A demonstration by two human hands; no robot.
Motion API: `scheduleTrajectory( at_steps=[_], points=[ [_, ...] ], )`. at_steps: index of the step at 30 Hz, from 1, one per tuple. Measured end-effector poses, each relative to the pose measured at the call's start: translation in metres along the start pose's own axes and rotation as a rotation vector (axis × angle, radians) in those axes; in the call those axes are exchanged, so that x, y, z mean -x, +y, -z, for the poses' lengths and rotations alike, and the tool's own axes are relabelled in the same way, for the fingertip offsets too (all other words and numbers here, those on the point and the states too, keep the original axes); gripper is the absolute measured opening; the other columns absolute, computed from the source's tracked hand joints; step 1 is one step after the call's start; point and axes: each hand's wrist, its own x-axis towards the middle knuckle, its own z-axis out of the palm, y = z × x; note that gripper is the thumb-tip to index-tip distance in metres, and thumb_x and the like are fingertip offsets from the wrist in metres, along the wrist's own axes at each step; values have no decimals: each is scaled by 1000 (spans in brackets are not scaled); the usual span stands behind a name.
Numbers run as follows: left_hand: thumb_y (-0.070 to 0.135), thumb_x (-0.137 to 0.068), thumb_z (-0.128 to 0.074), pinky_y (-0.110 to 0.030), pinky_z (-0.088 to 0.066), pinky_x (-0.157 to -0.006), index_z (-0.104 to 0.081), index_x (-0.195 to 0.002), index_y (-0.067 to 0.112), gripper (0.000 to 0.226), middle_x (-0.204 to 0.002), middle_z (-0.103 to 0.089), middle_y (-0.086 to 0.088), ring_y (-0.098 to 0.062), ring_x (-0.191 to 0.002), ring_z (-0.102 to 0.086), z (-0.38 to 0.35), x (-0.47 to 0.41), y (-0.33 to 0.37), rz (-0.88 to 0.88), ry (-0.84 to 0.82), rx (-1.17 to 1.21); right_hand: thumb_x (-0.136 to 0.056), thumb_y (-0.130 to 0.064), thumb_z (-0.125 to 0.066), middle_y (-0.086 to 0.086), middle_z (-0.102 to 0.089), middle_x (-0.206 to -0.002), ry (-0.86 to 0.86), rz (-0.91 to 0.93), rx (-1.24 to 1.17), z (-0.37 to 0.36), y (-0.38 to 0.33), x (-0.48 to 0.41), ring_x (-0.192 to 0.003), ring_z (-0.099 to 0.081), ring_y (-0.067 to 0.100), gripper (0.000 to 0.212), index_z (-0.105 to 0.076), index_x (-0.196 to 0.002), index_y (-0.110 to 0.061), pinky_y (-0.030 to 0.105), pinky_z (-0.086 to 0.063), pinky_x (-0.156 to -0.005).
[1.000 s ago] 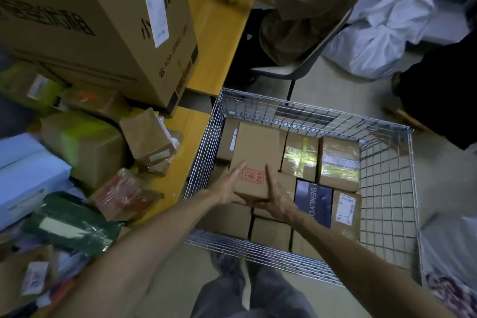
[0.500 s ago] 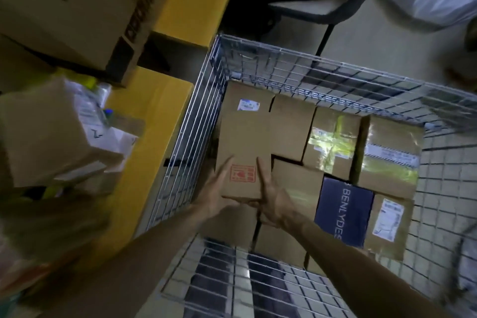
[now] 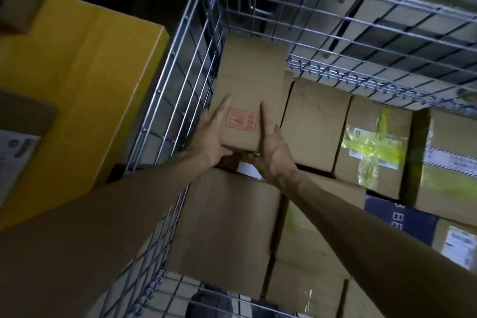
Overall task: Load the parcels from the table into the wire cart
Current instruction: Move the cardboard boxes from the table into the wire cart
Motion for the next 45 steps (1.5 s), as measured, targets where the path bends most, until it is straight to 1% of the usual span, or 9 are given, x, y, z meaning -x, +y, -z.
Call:
scheduleTrajectory(
  at_steps=[2, 6, 9, 14, 16, 22, 30, 38, 45],
  points=[
    [38, -92, -67, -32, -56, -63, -37, -144, 30, 60, -121, -59, 7, 0, -104, -62, -4, -1, 1, 3, 137, -47, -77, -5, -78, 17, -32, -146, -7, -63, -54, -6, -2, -2, -126, -48, 27, 120, 13, -150, -36, 12, -28, -99],
    [76, -82, -57, -46, -41, -110, -29, -151, 25, 91, -149, -46, -1, -21, -135, -47, -14, 0, -3, -9, 229, -25, -81, -5, -73, 18, -37, -138, -38, -54, 44, -11, 1, -2, -117, -54, 35, 120, 19, -150, -38, 33, -42, -104],
    [81, -83, -44, -52, -51, -95, -29, -141, 38, 74, -132, -59, -1, -30, -113, -61, -12, -2, -6, 10, 311, -221, -81, -7, -73, 19, -37, -138, -63, -43, 86, -13, 1, -6, -112, -56, 37, 124, 25, -148, -42, 46, -48, -102],
    [8, -85, -66, -42, -24, -120, -13, -156, 31, 91, -163, 11, -3, -25, -150, -5, 0, 5, 11, -46, 87, -650, -79, -4, -75, 19, -35, -142, -107, 7, 82, -10, 6, -3, -119, -52, 36, 128, 26, -143, -50, 46, -45, -106],
    [0, -81, -67, -38, -13, -122, -16, -156, 29, 96, -164, 15, -1, -21, -151, 8, 6, 1, 20, -88, 80, -671, -79, -2, -74, 16, -39, -140, -118, 2, 29, -5, 9, -5, -122, -51, 32, 123, 16, -150, -45, 40, -43, -108],
    [5, -89, -57, -38, -7, -124, -23, -156, 27, 78, -166, 0, -4, -23, -153, 0, 17, -52, 48, -194, 152, -571, -78, -1, -74, 15, -38, -146, -123, 51, -15, 9, 13, -2, -125, -48, 26, 110, -2, -156, -26, 3, -25, -98],
    [44, -99, -50, -50, -10, -123, -19, -156, 33, 66, -166, 10, -6, -31, -152, 10, 3, -97, 45, -208, 182, -788, -80, -3, -73, 14, -41, -144, -171, 60, 46, 13, 25, -6, -120, -53, 28, 110, 1, -157, -30, 15, -33, -99],
    [45, -97, -53, -45, -8, -124, -12, -157, 35, 73, -165, 12, -6, -29, -152, 8, 13, -95, 71, -64, 51, -874, -80, -4, -69, 19, -34, -147, -291, 29, 205, 36, 9, -7, -118, -54, 39, 111, 7, -157, -27, 41, -44, -103],
    [38, -98, -54, -35, -12, -122, -23, -156, 27, 67, -166, -2, -8, -28, -152, -5, 36, -57, 80, -75, 37, -842, -82, -12, -73, 22, -22, -153, -338, -62, 392, 87, -11, 13, -125, -49, 39, 113, 10, -155, -35, 41, -46, -103]
  ],
)
